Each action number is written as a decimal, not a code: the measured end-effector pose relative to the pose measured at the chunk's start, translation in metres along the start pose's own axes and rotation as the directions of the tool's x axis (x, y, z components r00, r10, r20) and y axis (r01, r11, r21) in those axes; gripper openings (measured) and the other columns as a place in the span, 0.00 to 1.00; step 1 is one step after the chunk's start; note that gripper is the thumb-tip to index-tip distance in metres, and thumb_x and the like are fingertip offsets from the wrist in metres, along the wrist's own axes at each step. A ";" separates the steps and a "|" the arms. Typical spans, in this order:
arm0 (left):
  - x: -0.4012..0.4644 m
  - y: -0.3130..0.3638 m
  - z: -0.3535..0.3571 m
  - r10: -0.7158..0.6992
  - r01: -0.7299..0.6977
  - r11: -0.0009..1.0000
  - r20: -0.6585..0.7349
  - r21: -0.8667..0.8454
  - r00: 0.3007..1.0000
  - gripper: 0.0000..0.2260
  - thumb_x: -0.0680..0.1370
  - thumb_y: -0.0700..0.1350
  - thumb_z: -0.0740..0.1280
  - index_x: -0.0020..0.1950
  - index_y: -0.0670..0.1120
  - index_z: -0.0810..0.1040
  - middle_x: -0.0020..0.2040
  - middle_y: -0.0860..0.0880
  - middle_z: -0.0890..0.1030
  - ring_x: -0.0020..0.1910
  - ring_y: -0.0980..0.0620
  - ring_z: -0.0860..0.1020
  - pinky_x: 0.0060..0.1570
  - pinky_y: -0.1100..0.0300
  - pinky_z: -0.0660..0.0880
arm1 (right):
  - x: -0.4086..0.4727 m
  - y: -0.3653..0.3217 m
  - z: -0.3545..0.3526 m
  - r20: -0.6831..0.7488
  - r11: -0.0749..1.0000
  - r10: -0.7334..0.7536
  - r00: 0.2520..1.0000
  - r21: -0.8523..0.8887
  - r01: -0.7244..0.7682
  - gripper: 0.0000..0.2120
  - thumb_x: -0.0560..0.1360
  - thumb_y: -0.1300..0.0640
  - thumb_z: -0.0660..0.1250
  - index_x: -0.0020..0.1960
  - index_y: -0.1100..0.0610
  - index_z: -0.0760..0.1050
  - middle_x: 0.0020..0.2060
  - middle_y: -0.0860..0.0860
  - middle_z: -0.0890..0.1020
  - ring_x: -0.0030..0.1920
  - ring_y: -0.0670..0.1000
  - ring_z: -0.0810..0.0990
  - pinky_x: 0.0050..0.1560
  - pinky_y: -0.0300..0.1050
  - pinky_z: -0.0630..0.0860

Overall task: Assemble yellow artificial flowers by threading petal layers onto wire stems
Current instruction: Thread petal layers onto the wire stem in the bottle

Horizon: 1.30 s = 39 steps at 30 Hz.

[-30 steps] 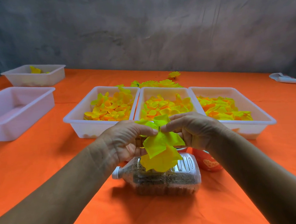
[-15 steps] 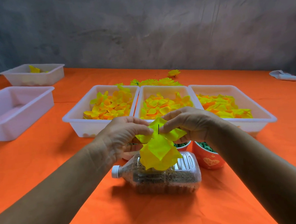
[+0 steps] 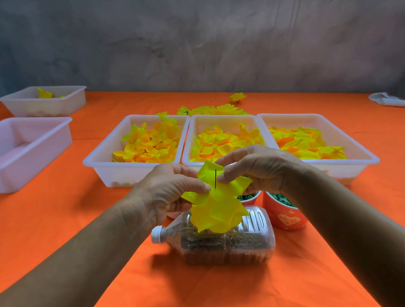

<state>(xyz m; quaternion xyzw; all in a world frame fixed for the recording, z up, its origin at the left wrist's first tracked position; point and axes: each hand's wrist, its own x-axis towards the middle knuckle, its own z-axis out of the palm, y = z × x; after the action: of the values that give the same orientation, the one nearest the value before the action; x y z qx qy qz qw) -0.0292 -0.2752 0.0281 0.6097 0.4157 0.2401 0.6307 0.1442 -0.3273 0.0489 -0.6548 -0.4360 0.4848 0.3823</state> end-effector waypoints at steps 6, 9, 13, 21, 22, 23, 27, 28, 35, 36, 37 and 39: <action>0.004 -0.004 0.000 -0.019 0.019 1.000 0.001 0.010 1.000 0.11 0.68 0.35 0.73 0.49 0.43 0.78 0.44 0.43 0.80 0.42 0.48 0.78 0.35 0.60 0.72 | 0.001 0.003 0.001 0.011 1.000 0.010 1.000 -0.013 -0.009 0.13 0.67 0.70 0.72 0.47 0.56 0.79 0.43 0.56 0.84 0.45 0.55 0.82 0.43 0.47 0.79; 0.005 -0.007 0.000 -0.007 0.008 1.000 -0.011 0.029 1.000 0.10 0.67 0.37 0.74 0.46 0.45 0.78 0.43 0.44 0.81 0.42 0.48 0.78 0.34 0.60 0.73 | 0.001 0.005 0.001 0.015 1.000 0.004 1.000 0.004 -0.004 0.13 0.66 0.72 0.71 0.46 0.58 0.78 0.43 0.58 0.83 0.46 0.56 0.82 0.52 0.50 0.78; 0.006 -0.008 0.000 0.004 -0.004 0.999 -0.017 0.037 1.000 0.11 0.67 0.36 0.75 0.46 0.45 0.79 0.39 0.47 0.79 0.41 0.47 0.75 0.32 0.61 0.70 | 0.002 0.008 0.004 -0.018 0.999 -0.015 1.000 -0.052 0.014 0.13 0.66 0.71 0.72 0.44 0.56 0.78 0.41 0.56 0.83 0.47 0.56 0.81 0.53 0.52 0.76; 0.008 -0.008 0.001 0.006 -0.005 0.997 -0.019 0.074 1.000 0.11 0.66 0.36 0.75 0.45 0.46 0.79 0.37 0.48 0.79 0.39 0.49 0.75 0.31 0.62 0.69 | 0.004 0.008 0.006 -0.019 0.998 -0.004 1.000 -0.069 0.002 0.13 0.66 0.70 0.73 0.44 0.55 0.79 0.39 0.52 0.82 0.41 0.52 0.82 0.42 0.44 0.76; 0.008 -0.008 0.001 0.004 -0.002 0.997 -0.019 0.073 1.000 0.12 0.66 0.36 0.75 0.46 0.46 0.79 0.37 0.48 0.79 0.39 0.48 0.75 0.31 0.61 0.68 | 0.004 0.008 0.006 -0.016 0.998 -0.001 1.000 -0.070 0.000 0.13 0.66 0.70 0.73 0.45 0.55 0.79 0.39 0.53 0.83 0.41 0.53 0.82 0.42 0.44 0.76; 0.008 -0.008 0.001 0.002 0.000 0.997 -0.019 0.076 1.000 0.12 0.66 0.36 0.75 0.46 0.46 0.79 0.38 0.47 0.79 0.39 0.47 0.74 0.31 0.61 0.68 | 0.004 0.008 0.006 -0.015 0.997 -0.002 1.000 -0.074 0.001 0.13 0.66 0.70 0.73 0.45 0.55 0.79 0.40 0.53 0.83 0.42 0.53 0.82 0.42 0.44 0.76; 0.008 -0.006 0.002 0.015 -0.011 0.991 -0.025 0.132 1.000 0.14 0.66 0.37 0.76 0.48 0.47 0.79 0.42 0.46 0.79 0.41 0.47 0.76 0.33 0.61 0.69 | 0.001 0.005 0.007 -0.016 0.992 -0.024 1.000 -0.120 0.022 0.15 0.66 0.69 0.73 0.47 0.54 0.78 0.44 0.55 0.82 0.44 0.54 0.81 0.39 0.42 0.74; 0.008 -0.006 0.003 0.021 -0.017 0.989 -0.026 0.147 0.999 0.14 0.66 0.38 0.76 0.48 0.48 0.79 0.42 0.47 0.79 0.41 0.48 0.76 0.32 0.61 0.69 | 0.000 0.004 0.008 -0.018 0.991 -0.028 0.999 -0.135 0.025 0.15 0.66 0.69 0.73 0.48 0.54 0.78 0.45 0.55 0.82 0.44 0.54 0.80 0.38 0.41 0.74; 0.005 -0.003 0.002 0.028 -0.026 0.987 -0.014 0.160 1.000 0.14 0.66 0.36 0.76 0.49 0.46 0.79 0.34 0.50 0.78 0.33 0.50 0.76 0.27 0.64 0.68 | -0.007 0.000 0.005 -0.001 0.993 -0.030 1.000 -0.118 0.029 0.19 0.66 0.70 0.73 0.54 0.57 0.78 0.41 0.51 0.82 0.40 0.51 0.81 0.33 0.38 0.74; 0.005 -0.002 0.002 0.026 -0.024 0.986 -0.014 0.166 1.000 0.14 0.66 0.36 0.76 0.49 0.46 0.79 0.34 0.50 0.78 0.33 0.50 0.76 0.26 0.64 0.68 | -0.007 0.000 0.005 0.000 0.992 -0.029 1.000 -0.127 0.029 0.19 0.65 0.70 0.73 0.54 0.56 0.78 0.40 0.51 0.81 0.39 0.51 0.81 0.33 0.38 0.74; 0.005 -0.002 0.003 0.025 -0.022 0.984 -0.014 0.174 1.000 0.15 0.66 0.36 0.76 0.49 0.47 0.79 0.35 0.50 0.78 0.33 0.51 0.76 0.25 0.65 0.69 | -0.007 -0.001 0.005 0.001 0.989 -0.026 1.000 -0.145 0.026 0.19 0.66 0.70 0.73 0.53 0.55 0.78 0.40 0.50 0.81 0.39 0.50 0.80 0.33 0.38 0.74; 0.006 -0.001 0.004 0.036 -0.033 0.981 -0.010 0.191 0.999 0.14 0.66 0.36 0.76 0.47 0.48 0.78 0.34 0.51 0.77 0.33 0.55 0.76 0.23 0.69 0.69 | -0.007 -0.003 0.007 0.003 0.981 -0.020 1.000 -0.194 0.020 0.20 0.66 0.69 0.73 0.55 0.54 0.78 0.40 0.47 0.79 0.40 0.48 0.79 0.34 0.39 0.73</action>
<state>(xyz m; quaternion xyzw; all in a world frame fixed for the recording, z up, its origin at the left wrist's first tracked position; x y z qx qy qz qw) -0.0232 -0.2728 0.0257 0.6729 0.4304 0.2142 0.5622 0.1357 -0.3327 0.0519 -0.6841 -0.4880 0.4365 0.3214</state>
